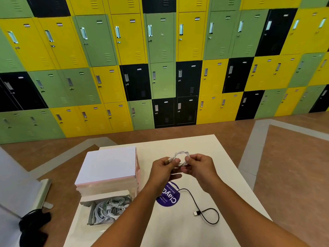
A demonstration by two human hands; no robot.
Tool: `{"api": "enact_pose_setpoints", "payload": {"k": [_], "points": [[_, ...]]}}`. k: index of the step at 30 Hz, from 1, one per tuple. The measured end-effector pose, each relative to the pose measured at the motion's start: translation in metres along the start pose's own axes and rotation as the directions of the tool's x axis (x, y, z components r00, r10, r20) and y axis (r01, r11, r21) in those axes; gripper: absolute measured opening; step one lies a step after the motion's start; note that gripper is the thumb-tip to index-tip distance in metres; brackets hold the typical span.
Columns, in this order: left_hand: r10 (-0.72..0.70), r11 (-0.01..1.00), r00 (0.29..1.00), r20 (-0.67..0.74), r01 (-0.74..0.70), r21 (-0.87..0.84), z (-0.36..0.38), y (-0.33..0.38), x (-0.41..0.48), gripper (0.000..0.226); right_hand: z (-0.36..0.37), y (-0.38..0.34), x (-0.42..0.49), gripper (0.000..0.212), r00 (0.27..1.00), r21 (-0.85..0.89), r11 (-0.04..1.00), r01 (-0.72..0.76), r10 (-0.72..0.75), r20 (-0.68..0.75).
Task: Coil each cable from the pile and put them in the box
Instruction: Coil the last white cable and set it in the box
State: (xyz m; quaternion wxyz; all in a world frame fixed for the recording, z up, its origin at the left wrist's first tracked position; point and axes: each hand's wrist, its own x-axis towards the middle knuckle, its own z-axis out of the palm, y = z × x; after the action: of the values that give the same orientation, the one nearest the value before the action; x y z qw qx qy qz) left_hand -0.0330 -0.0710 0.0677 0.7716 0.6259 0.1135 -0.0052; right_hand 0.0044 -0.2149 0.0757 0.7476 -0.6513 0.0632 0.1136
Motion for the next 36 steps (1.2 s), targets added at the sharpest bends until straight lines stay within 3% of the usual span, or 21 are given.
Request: {"api": "enact_pose_setpoints", "payload": {"k": [5, 8, 13, 16, 21, 26, 32, 36], "points": [[0.030, 0.999, 0.999, -0.025, -0.031, -0.045, -0.001, 0.002, 0.001, 0.021, 0.003, -0.004, -0.006, 0.015, 0.993, 0.241, 0.964, -0.111, 0.097, 0.068], [0.036, 0.999, 0.999, 0.031, -0.037, 0.035, -0.002, -0.002, 0.002, 0.017, 0.004, 0.000, -0.008, 0.017, 0.986, 0.294, 0.942, -0.163, 0.146, 0.078], [0.019, 0.996, 0.999, -0.042, -0.015, 0.083, -0.009, -0.015, 0.004, 0.013, -0.002, 0.015, -0.009, 0.022, 0.982, 0.099, 0.980, -0.173, 0.164, 0.091], [-0.040, 0.990, 0.999, -0.032, 0.044, 0.136, -0.015, -0.021, 0.005, 0.013, -0.003, 0.017, -0.008, 0.023, 0.997, -0.168, 0.985, -0.044, 0.055, 0.059], [-0.080, 0.954, 0.997, 0.015, 0.072, 0.290, -0.020, -0.026, 0.002, 0.011, -0.005, 0.010, -0.004, 0.005, 0.995, -0.331, 0.941, 0.072, -0.044, 0.093], [-0.052, 0.944, 0.999, 0.010, 0.046, 0.326, -0.023, -0.026, -0.002, 0.006, -0.004, 0.018, 0.000, 0.015, 0.999, -0.294, 0.956, 0.010, 0.003, 0.043], [-0.090, 0.963, 0.995, -0.051, 0.100, 0.252, -0.047, -0.037, -0.015, 0.020, 0.013, 0.039, -0.003, 0.015, 0.998, -0.210, 0.976, -0.055, 0.063, 0.033], [-0.125, 0.953, 0.991, -0.049, 0.134, 0.273, -0.079, -0.043, -0.035, 0.017, 0.036, 0.063, -0.007, 0.014, 0.991, -0.290, 0.953, -0.084, 0.110, 0.076]]}}
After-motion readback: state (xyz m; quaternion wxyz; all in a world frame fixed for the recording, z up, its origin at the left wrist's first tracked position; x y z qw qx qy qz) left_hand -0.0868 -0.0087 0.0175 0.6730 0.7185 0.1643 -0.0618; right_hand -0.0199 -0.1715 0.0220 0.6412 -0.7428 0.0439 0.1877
